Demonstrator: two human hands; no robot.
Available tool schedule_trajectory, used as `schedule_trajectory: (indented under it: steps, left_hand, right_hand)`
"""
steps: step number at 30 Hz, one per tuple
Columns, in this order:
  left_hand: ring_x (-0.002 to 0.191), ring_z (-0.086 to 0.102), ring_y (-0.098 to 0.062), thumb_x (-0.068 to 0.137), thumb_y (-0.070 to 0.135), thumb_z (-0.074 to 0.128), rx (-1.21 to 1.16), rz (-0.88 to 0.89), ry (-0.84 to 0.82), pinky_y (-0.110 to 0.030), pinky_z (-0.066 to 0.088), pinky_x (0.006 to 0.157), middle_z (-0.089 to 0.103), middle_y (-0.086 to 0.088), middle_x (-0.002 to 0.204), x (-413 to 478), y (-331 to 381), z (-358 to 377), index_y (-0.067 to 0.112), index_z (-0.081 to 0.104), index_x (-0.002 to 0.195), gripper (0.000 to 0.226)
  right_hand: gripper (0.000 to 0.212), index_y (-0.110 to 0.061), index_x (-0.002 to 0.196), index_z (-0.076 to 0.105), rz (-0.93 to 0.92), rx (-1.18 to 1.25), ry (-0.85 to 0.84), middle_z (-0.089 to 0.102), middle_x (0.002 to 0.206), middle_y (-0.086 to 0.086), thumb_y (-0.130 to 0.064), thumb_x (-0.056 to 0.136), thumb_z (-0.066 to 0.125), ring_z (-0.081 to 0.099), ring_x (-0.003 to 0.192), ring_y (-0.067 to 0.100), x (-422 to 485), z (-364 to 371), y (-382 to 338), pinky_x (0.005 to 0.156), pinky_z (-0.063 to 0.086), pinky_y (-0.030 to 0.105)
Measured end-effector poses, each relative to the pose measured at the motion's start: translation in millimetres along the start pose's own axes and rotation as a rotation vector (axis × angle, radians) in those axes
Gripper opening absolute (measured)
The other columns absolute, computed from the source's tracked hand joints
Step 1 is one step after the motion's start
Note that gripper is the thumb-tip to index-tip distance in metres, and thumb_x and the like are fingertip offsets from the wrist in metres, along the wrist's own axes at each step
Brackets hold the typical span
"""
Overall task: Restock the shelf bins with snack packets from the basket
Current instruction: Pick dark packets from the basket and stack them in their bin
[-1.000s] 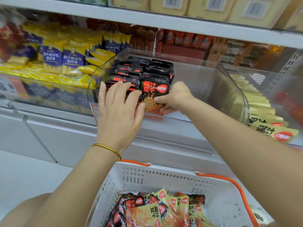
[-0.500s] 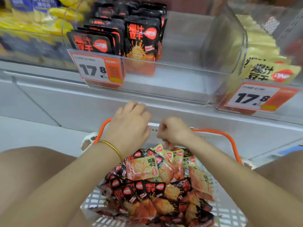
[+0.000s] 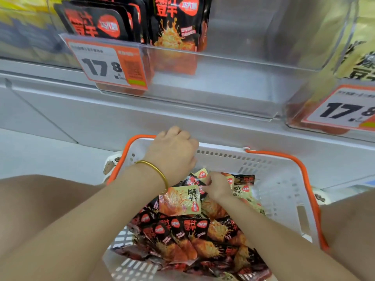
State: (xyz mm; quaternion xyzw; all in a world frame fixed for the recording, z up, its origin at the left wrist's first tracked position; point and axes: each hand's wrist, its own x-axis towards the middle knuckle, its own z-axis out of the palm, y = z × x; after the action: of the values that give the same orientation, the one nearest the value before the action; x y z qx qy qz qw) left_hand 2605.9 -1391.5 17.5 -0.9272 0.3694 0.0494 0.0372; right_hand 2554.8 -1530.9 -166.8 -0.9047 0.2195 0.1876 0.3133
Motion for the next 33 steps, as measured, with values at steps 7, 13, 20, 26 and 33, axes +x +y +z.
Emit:
schedule_trajectory:
  steps: [7,13,20,26,33]
  left_hand:
    - [0.125,0.037,-0.024,0.096,0.029,0.046,-0.033,0.001,-0.102,-0.036,0.036,0.101,0.046,-0.002,0.133,2,4,-1,0.018,0.044,0.132,0.038]
    - [0.113,0.050,-0.027,0.091,0.028,0.059,-0.338,-0.031,-0.151,-0.033,0.042,0.091,0.052,-0.007,0.121,6,0,-16,0.014,0.050,0.124,0.037]
    - [0.072,0.058,-0.015,0.083,0.014,0.069,-0.875,0.028,0.222,-0.031,0.049,0.071,0.061,0.006,0.077,-9,-14,-72,0.020,0.061,0.085,0.009]
    - [0.093,0.058,-0.015,0.085,0.016,0.056,-0.847,-0.061,0.996,-0.029,0.050,0.079,0.060,-0.001,0.101,-15,-43,-121,0.017,0.057,0.108,0.023]
    - [0.131,0.039,-0.037,0.090,0.030,0.041,-0.139,-0.217,0.890,-0.054,0.019,0.112,0.049,-0.019,0.135,5,-78,-85,0.007,0.060,0.118,0.041]
  right_hand:
    - [0.029,-0.019,0.068,0.050,-0.145,0.132,-0.083,0.055,0.068,-0.001,-0.004,0.082,0.070,0.053,0.066,0.016,-19,-74,-21,0.064,0.046,0.028]
    - [0.020,-0.017,0.074,0.056,-0.305,0.293,-0.053,0.058,0.066,0.001,-0.005,0.082,0.070,0.047,0.055,0.009,-80,-154,-63,0.046,0.036,0.011]
    - [0.020,-0.010,0.100,0.064,-0.356,0.586,-0.190,0.071,0.089,0.010,-0.001,0.082,0.067,0.064,0.080,0.019,-131,-191,-89,0.078,0.054,0.039]
    - [0.018,-0.015,0.078,0.061,-0.578,0.745,0.145,0.066,0.063,-0.005,0.002,0.079,0.066,0.063,0.057,0.009,-135,-262,-163,0.053,0.054,0.024]
    - [0.025,-0.006,0.079,0.062,-0.413,0.355,0.284,0.065,0.087,0.014,0.008,0.064,0.076,0.064,0.077,0.026,-55,-261,-224,0.078,0.056,0.050]
